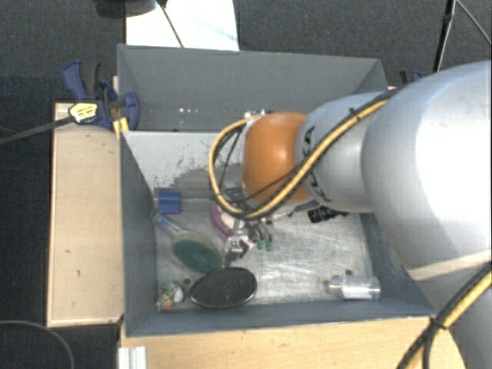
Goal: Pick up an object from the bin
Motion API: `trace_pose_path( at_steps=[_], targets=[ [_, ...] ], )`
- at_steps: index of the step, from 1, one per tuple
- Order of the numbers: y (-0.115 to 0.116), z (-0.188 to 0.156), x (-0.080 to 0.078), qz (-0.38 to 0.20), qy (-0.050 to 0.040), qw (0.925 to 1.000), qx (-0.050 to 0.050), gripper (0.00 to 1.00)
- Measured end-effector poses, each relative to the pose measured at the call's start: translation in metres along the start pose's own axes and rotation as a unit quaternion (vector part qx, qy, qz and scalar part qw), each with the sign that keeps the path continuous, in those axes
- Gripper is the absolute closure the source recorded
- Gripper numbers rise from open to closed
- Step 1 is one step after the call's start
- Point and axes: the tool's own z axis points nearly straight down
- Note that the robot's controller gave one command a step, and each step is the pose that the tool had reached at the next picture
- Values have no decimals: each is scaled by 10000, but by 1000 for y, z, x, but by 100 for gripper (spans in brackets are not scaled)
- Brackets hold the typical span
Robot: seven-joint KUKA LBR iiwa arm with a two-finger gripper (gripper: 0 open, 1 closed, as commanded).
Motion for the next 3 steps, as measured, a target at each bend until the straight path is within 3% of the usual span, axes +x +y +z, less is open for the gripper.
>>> trace_pose_path(
  at_steps=[1, 2, 3],
  targets=[
    [2, -9, -5, -4, -86, 10000, -35, 100],
    [11, -146, -12, -82, 25, 10000, 3, 100],
    [10, -141, -10, -91, 67, 9999, 20, 0]
  ],
)
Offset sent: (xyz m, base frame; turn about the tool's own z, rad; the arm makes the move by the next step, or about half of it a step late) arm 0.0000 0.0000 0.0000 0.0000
